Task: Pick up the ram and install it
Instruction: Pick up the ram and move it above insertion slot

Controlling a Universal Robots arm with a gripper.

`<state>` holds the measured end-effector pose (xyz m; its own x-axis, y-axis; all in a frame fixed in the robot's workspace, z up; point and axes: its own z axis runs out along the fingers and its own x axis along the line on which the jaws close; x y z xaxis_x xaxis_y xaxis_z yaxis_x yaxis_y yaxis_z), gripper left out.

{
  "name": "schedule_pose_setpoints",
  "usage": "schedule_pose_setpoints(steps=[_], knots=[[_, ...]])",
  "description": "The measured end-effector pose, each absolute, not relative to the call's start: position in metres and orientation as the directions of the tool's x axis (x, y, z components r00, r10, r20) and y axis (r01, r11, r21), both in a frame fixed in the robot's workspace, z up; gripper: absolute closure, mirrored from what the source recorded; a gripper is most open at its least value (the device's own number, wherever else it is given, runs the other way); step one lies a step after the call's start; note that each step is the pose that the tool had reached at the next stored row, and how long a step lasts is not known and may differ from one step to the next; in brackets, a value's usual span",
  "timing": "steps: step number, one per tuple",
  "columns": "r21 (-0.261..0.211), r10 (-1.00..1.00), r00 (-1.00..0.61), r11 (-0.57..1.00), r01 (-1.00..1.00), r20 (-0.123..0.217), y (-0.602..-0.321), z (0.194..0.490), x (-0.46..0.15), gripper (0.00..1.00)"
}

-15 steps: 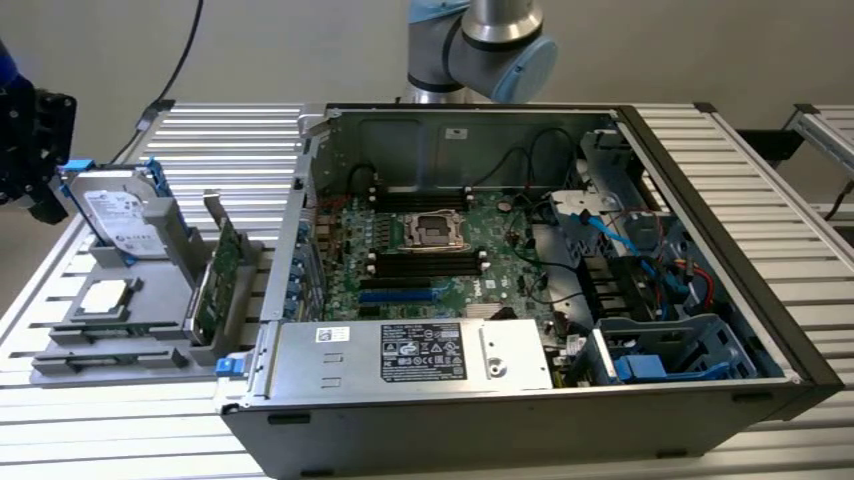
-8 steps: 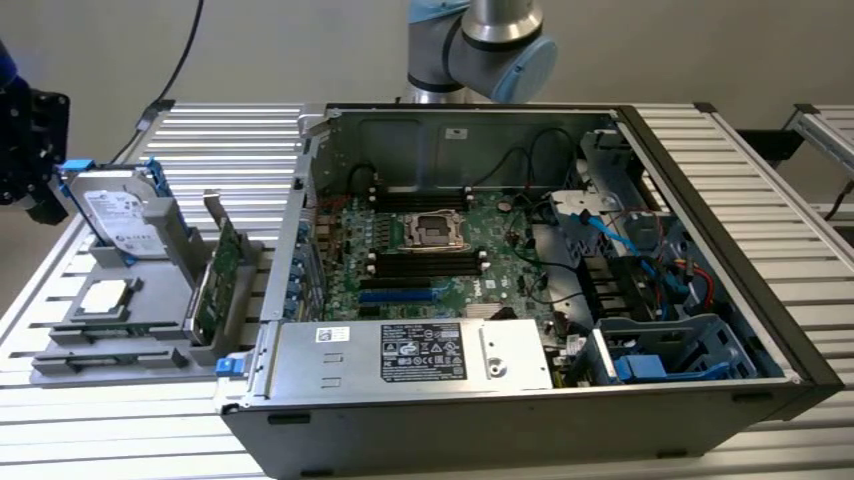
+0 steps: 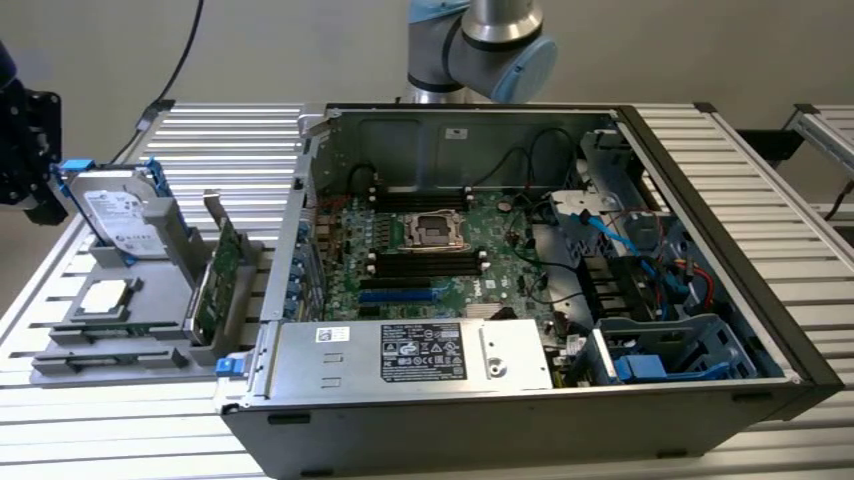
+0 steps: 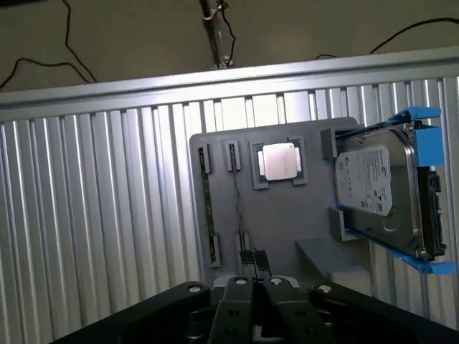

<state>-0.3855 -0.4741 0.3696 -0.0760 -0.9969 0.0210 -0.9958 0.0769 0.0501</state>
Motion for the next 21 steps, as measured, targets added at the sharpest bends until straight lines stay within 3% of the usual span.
schedule_pose_setpoints(steps=[10, 11, 12, 14, 15, 18, 21], knots=[[0.05, -0.997, 0.071, -0.07, -0.996, 0.021, -0.474, 0.3696, -0.3857, 0.89], [0.05, -0.997, 0.071, -0.07, -0.996, 0.021, -0.474, 0.3696, -0.3857, 0.83], [0.05, -0.997, 0.071, -0.07, -0.996, 0.021, -0.474, 0.3696, -0.3857, 0.83], [0.05, -0.997, 0.071, -0.07, -0.996, 0.021, -0.4741, 0.3696, -0.3857, 0.71], [0.05, -0.997, 0.071, -0.07, -0.996, 0.021, -0.4741, 0.3696, -0.3857, 0.71], [0.05, -0.997, 0.071, -0.07, -0.996, 0.021, -0.4742, 0.3677, -0.3866, 0.58], [0.05, -0.997, 0.071, -0.07, -0.996, 0.021, -0.4777, 0.3623, -0.39, 0.58]])
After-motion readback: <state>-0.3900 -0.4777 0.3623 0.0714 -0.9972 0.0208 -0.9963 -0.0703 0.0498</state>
